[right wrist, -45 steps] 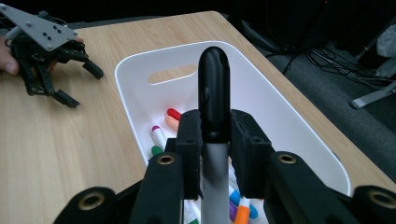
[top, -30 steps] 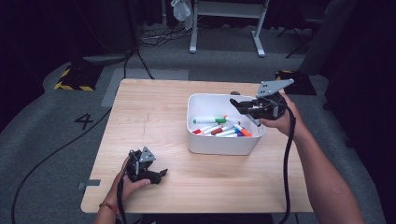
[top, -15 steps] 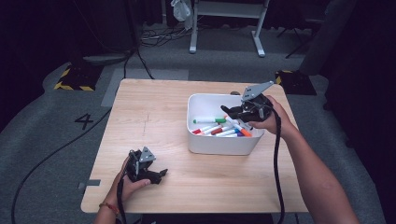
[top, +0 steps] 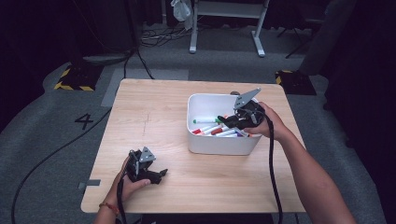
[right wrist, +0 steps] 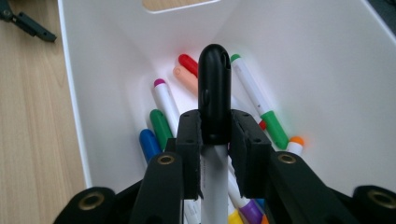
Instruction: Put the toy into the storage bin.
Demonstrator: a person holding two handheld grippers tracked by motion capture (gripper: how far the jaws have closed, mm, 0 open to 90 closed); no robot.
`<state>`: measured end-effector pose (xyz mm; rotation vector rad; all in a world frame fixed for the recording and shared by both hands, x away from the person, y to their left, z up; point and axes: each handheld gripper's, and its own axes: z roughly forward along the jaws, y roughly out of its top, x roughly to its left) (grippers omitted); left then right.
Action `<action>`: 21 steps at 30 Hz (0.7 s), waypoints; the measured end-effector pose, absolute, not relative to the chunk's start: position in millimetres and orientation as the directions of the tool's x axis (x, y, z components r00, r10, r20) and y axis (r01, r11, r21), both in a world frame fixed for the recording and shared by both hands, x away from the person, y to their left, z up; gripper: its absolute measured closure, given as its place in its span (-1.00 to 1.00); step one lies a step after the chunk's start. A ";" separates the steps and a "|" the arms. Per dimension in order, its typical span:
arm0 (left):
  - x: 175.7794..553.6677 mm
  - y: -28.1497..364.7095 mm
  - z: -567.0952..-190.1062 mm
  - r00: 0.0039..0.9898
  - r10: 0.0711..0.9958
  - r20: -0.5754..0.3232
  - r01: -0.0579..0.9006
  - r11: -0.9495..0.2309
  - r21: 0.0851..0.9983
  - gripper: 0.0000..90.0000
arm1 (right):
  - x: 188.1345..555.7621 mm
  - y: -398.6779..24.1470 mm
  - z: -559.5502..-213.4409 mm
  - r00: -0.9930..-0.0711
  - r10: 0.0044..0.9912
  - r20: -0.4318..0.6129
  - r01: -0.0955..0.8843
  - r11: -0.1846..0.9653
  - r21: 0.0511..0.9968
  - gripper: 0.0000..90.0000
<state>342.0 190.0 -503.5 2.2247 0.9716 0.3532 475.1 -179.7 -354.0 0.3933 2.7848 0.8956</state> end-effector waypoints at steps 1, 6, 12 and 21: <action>342.0 190.0 -503.5 0.685 0.728 -0.020 0.545 -0.494 0.677 -0.72 | 474.5 -179.1 -354.8 -0.950 0.299 -0.089 0.192 0.786 0.587 0.66; 342.0 190.0 -503.6 0.685 0.728 -0.020 0.545 -0.494 0.677 -0.72 | 471.6 -175.2 -357.7 -0.960 0.272 -0.065 0.190 0.805 0.562 0.66; 342.0 189.9 -503.6 0.685 0.728 -0.021 0.545 -0.494 0.677 -0.72 | 468.5 -168.8 -362.8 -0.969 0.241 -0.052 0.176 0.824 0.538 0.66; 342.0 189.9 -503.5 0.685 0.728 -0.020 0.545 -0.494 0.677 -0.72 | 465.2 -160.7 -363.9 -0.977 0.209 -0.052 0.155 0.850 0.503 0.66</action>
